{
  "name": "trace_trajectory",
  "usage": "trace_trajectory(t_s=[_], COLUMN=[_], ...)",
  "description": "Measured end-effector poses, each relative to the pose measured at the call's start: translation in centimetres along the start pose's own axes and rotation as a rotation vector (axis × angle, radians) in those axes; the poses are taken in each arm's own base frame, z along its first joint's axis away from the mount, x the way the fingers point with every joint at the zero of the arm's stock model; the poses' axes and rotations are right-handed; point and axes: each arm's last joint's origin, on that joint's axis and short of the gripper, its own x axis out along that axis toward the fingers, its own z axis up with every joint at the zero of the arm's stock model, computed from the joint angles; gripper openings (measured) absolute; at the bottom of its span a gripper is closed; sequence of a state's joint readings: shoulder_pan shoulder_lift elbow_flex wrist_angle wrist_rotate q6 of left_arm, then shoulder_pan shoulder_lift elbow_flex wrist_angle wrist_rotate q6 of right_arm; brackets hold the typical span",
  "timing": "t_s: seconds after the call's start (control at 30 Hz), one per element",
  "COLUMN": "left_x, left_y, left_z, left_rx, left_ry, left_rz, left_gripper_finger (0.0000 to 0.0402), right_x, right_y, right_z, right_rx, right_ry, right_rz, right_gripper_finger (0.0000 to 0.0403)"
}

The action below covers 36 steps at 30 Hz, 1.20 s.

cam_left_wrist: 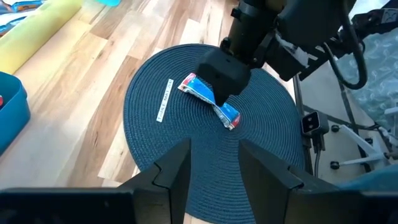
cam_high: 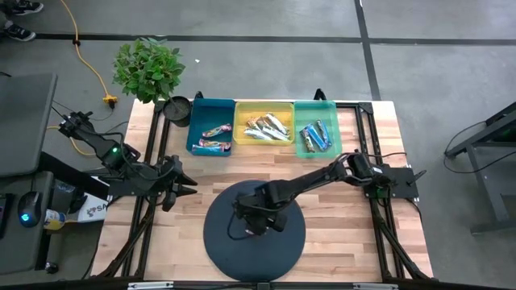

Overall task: Pick and place Granola Bars by type
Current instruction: Put the red granola bar into the blue bin

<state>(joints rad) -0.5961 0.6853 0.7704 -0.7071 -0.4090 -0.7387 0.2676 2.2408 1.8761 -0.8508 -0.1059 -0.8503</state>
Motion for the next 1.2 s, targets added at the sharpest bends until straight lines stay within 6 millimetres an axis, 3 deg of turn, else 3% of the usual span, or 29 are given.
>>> trace_trajectory(t_s=[0.37, 0.77, 1.2], left_x=[0.0, 0.0, 0.0], left_y=[0.0, 0.0, 0.0], left_z=[0.0, 0.0, 0.0], left_rx=[0.001, 0.001, 0.001], left_ry=[0.000, -0.001, -0.001], left_rz=[0.003, 0.005, 0.005], left_gripper_finger=[0.0131, 0.0131, 0.0131], right_x=[3.2, 3.6, 3.6], right_y=[1.5, 1.1, 0.9], right_z=[-2.5, -3.5, -3.8], right_rx=[0.002, 0.126, 0.166], right_ry=[0.096, 0.049, 0.044], right_rz=[0.016, 0.028, 0.034], right_gripper_finger=[0.0220, 0.0217, 0.0163])
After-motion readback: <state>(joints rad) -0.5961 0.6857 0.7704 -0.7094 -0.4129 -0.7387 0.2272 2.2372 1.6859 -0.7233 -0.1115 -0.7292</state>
